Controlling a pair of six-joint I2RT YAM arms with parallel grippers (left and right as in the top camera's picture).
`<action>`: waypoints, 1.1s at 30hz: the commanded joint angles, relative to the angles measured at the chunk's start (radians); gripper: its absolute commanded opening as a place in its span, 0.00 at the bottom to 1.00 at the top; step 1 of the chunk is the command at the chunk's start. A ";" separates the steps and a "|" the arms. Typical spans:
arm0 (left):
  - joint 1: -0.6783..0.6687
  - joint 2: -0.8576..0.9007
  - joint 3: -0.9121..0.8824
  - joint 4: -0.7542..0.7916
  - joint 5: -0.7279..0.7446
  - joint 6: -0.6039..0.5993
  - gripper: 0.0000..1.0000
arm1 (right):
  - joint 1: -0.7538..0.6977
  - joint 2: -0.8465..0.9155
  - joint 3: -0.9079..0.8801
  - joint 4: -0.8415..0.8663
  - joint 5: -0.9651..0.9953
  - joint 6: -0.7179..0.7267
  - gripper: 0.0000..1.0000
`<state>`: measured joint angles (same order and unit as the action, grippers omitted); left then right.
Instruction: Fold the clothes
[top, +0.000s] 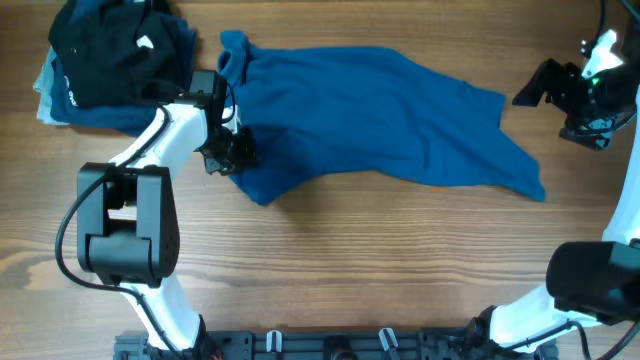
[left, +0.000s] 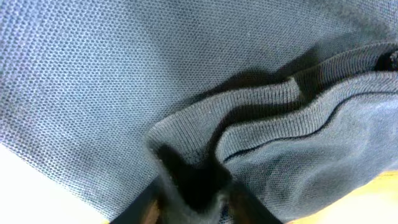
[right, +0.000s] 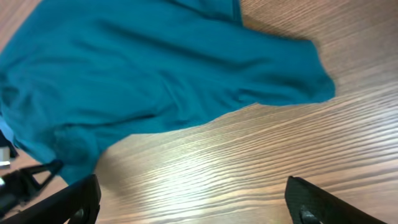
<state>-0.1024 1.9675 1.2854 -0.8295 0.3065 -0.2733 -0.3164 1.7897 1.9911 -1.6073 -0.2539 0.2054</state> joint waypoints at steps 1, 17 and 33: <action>0.004 0.017 -0.007 -0.006 0.018 0.007 0.07 | 0.005 -0.089 -0.003 0.009 0.022 0.094 0.96; 0.053 0.017 -0.007 -0.015 0.018 -0.029 0.04 | -0.110 -0.288 -0.531 0.266 -0.010 0.311 1.00; 0.053 0.017 -0.007 0.004 0.019 -0.052 0.05 | -0.312 -0.279 -0.905 0.659 0.016 0.376 1.00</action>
<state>-0.0574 1.9675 1.2842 -0.8253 0.3168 -0.3164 -0.5686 1.5082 1.0962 -0.9737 -0.2420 0.5720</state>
